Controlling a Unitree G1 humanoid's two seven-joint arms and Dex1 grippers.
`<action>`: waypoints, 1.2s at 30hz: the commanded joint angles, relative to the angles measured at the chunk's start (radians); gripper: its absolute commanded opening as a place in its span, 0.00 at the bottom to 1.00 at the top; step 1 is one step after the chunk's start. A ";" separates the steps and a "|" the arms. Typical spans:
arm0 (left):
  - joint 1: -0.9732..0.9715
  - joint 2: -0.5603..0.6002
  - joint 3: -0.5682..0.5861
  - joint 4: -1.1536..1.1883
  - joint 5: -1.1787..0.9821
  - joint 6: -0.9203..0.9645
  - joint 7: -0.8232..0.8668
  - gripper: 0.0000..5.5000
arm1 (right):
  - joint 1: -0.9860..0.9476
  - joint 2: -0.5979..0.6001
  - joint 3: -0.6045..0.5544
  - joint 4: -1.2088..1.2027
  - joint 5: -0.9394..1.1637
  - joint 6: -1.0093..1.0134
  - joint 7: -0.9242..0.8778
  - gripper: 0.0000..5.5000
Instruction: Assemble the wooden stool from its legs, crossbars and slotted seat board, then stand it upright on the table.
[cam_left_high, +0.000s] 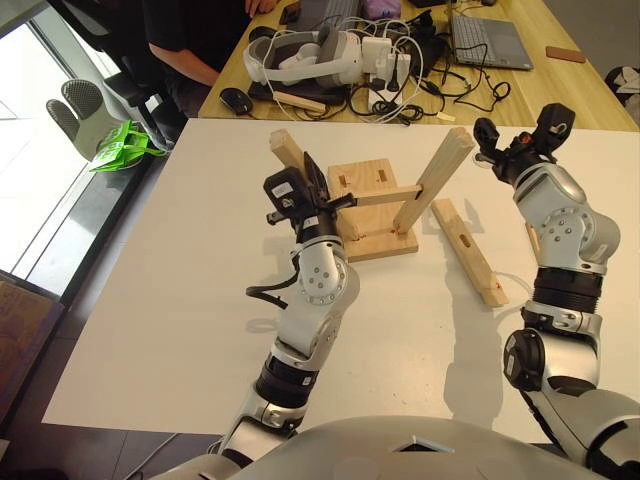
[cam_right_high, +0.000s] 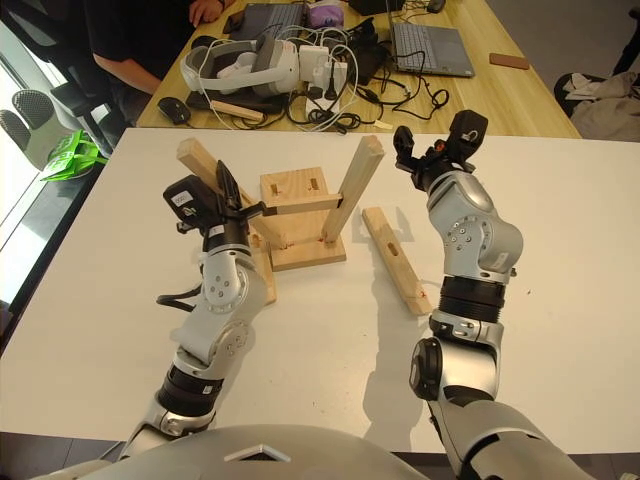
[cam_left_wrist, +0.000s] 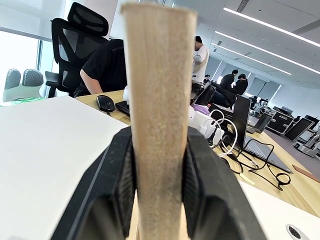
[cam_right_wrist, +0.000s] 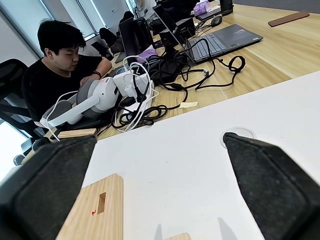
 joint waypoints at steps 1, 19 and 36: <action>0.014 -0.158 -0.037 0.038 0.092 -0.001 0.019 0.19 | -0.037 -0.011 0.004 -0.002 -0.012 -0.005 0.000 0.86; 0.198 -0.111 -0.081 -0.227 0.144 0.145 -0.068 0.19 | -0.028 -0.020 -0.006 -0.037 -0.024 -0.015 -0.005 0.86; 0.023 -0.198 0.127 -0.085 -0.052 0.040 -0.074 0.19 | -0.049 -0.028 0.008 -0.012 -0.025 -0.020 0.012 0.86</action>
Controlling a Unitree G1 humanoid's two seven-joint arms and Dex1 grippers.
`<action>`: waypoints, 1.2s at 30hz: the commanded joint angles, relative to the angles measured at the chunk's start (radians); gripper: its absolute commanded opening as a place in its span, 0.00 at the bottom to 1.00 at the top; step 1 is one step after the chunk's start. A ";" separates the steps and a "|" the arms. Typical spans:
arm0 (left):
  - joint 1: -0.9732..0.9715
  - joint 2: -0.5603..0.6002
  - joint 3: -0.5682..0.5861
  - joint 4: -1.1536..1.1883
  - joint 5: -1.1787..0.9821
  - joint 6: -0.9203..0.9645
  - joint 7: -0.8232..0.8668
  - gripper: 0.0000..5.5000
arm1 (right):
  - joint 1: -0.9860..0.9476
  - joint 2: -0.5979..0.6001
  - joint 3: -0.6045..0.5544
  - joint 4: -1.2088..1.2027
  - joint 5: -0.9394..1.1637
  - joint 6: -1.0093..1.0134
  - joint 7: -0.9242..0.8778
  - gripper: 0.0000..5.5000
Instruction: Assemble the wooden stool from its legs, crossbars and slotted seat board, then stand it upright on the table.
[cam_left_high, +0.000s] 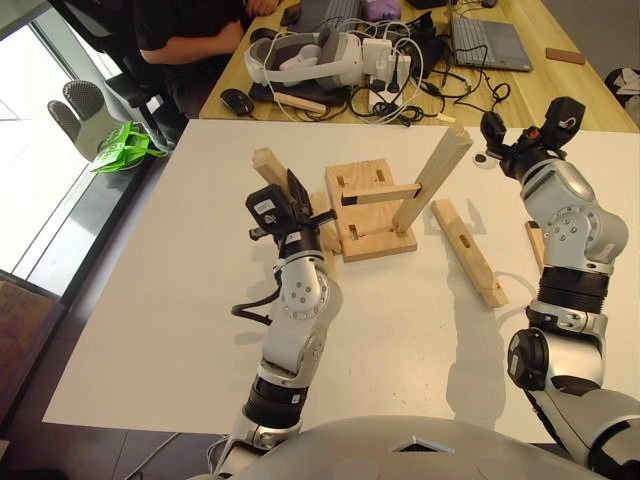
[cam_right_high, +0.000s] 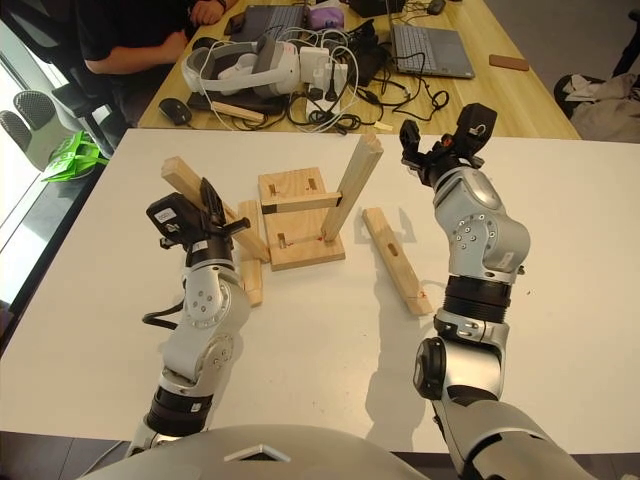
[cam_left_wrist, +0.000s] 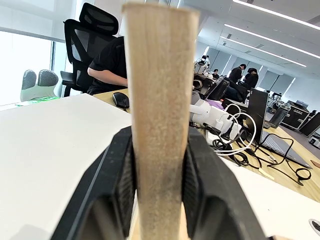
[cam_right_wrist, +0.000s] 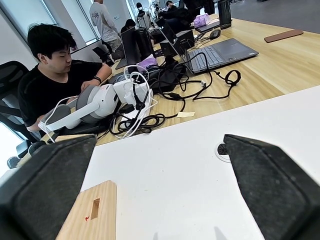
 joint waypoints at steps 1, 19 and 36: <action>-0.103 -0.186 0.043 -0.010 -0.025 0.001 0.014 0.19 | -0.049 -0.007 0.002 0.007 -0.006 -0.010 0.006 0.86; -0.149 -0.187 0.029 -0.025 -0.150 0.083 0.006 0.19 | -0.020 0.003 -0.020 -0.026 -0.004 -0.025 -0.024 0.86; -0.052 -0.159 -0.010 -0.067 -0.101 0.142 0.039 0.19 | -0.021 -0.011 -0.042 -0.036 -0.004 -0.025 -0.033 0.86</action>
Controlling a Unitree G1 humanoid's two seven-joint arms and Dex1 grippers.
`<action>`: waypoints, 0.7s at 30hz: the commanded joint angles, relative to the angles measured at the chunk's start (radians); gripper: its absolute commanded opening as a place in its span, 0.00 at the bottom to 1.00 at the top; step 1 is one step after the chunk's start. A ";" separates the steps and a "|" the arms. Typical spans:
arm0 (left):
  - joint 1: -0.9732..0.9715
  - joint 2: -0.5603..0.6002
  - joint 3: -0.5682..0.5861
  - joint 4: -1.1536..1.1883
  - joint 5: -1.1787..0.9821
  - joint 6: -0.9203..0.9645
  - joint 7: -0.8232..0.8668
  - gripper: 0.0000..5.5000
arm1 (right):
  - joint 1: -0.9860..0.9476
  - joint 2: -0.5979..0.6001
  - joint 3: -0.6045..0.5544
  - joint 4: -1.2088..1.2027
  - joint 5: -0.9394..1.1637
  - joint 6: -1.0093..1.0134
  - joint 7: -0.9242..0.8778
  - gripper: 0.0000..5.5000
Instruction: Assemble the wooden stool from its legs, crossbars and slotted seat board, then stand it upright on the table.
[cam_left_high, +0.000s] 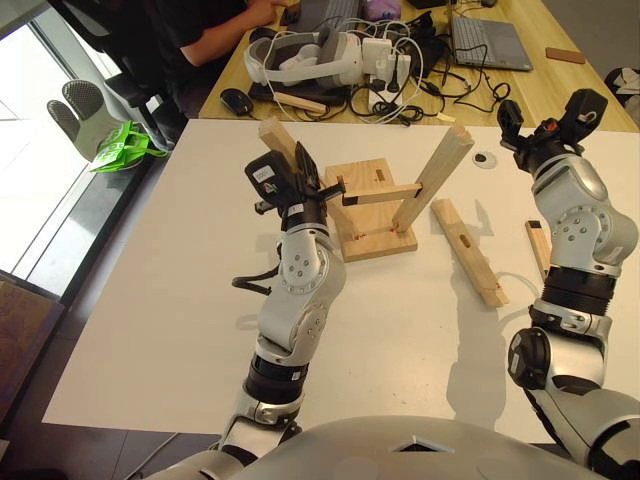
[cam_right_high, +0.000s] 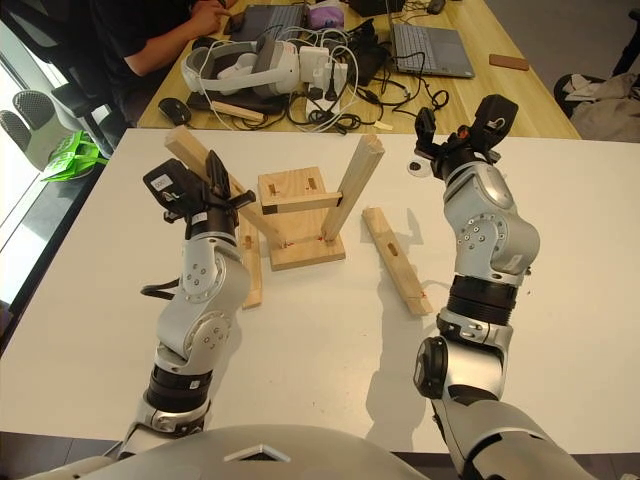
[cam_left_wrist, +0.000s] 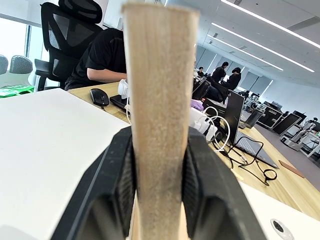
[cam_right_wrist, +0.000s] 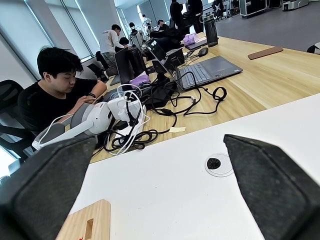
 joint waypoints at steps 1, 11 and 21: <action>0.060 -0.159 -0.028 -0.019 0.018 0.004 0.018 0.19 | -0.025 -0.011 -0.001 0.005 -0.006 0.003 -0.002 0.86; -0.014 -0.164 -0.029 0.091 0.082 -0.070 0.013 0.19 | -0.049 -0.010 0.016 0.032 -0.008 0.000 0.011 0.86; -0.055 -0.165 -0.046 0.202 0.159 -0.137 0.014 0.19 | -0.053 -0.013 0.020 0.045 -0.008 -0.007 0.017 0.86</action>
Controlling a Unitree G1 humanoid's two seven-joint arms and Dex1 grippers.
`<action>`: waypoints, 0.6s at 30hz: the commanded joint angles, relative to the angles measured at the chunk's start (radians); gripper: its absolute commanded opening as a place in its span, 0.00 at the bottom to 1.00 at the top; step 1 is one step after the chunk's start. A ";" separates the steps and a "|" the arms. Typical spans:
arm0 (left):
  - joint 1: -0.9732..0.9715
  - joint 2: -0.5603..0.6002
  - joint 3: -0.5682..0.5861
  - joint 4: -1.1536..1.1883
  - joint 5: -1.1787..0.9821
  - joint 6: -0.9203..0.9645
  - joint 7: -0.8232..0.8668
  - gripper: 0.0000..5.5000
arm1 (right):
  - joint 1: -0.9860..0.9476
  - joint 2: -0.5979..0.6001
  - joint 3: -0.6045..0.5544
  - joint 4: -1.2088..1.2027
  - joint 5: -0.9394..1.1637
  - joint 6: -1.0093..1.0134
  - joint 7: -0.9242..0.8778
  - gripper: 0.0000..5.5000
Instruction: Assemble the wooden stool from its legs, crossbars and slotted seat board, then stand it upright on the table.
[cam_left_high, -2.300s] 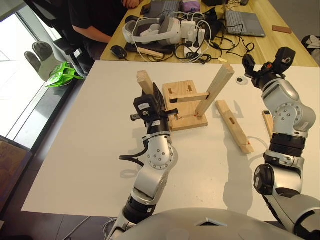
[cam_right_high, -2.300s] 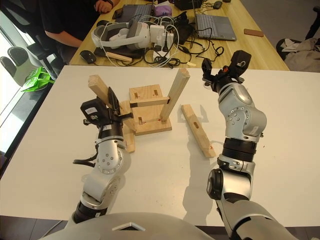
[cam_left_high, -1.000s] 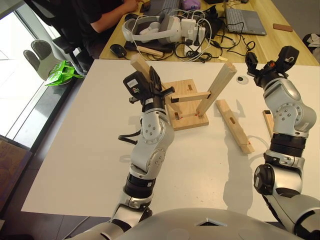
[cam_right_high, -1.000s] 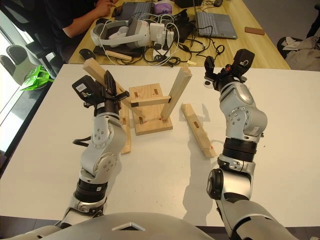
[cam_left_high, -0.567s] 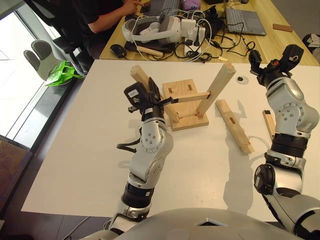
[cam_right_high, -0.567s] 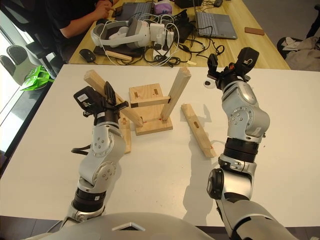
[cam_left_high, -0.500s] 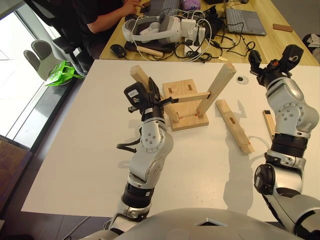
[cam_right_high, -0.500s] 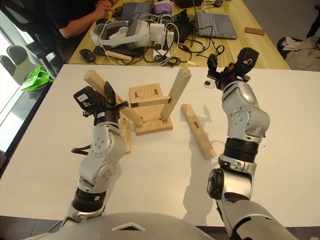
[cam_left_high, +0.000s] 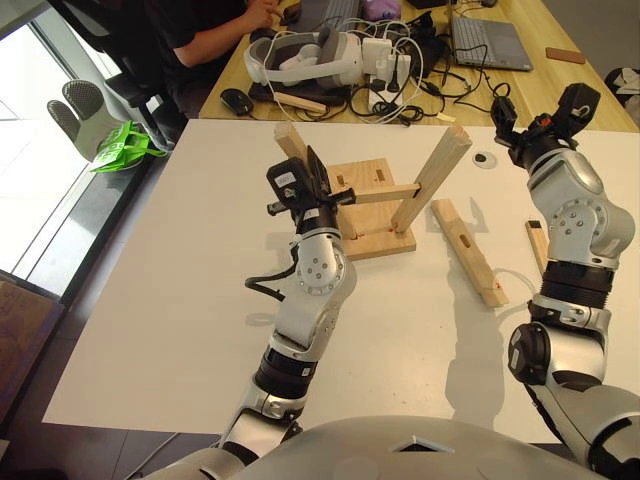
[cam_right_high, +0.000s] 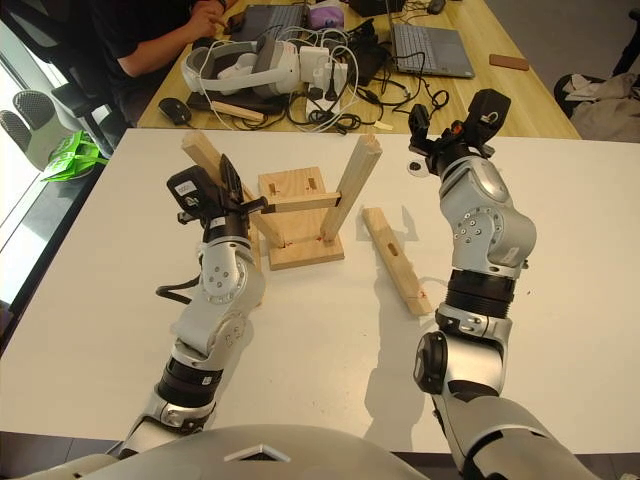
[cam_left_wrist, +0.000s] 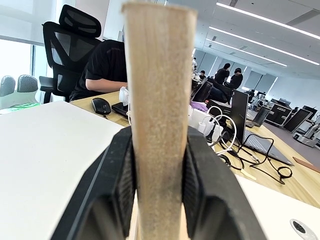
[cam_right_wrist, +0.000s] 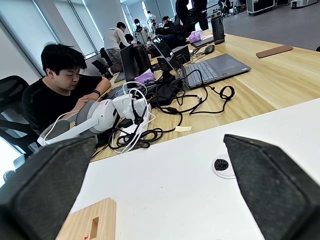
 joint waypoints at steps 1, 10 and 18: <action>0.001 -0.163 -0.002 0.040 0.044 -0.014 0.016 0.19 | -0.024 -0.008 0.003 0.010 -0.008 -0.007 0.009 0.86; 0.073 -0.150 -0.069 -0.008 0.156 -0.009 0.070 0.19 | -0.023 -0.025 -0.006 0.008 -0.012 -0.012 0.013 0.86; 0.198 -0.134 -0.129 -0.105 0.212 -0.032 0.110 0.19 | -0.035 -0.028 -0.006 0.020 -0.018 -0.013 0.021 0.86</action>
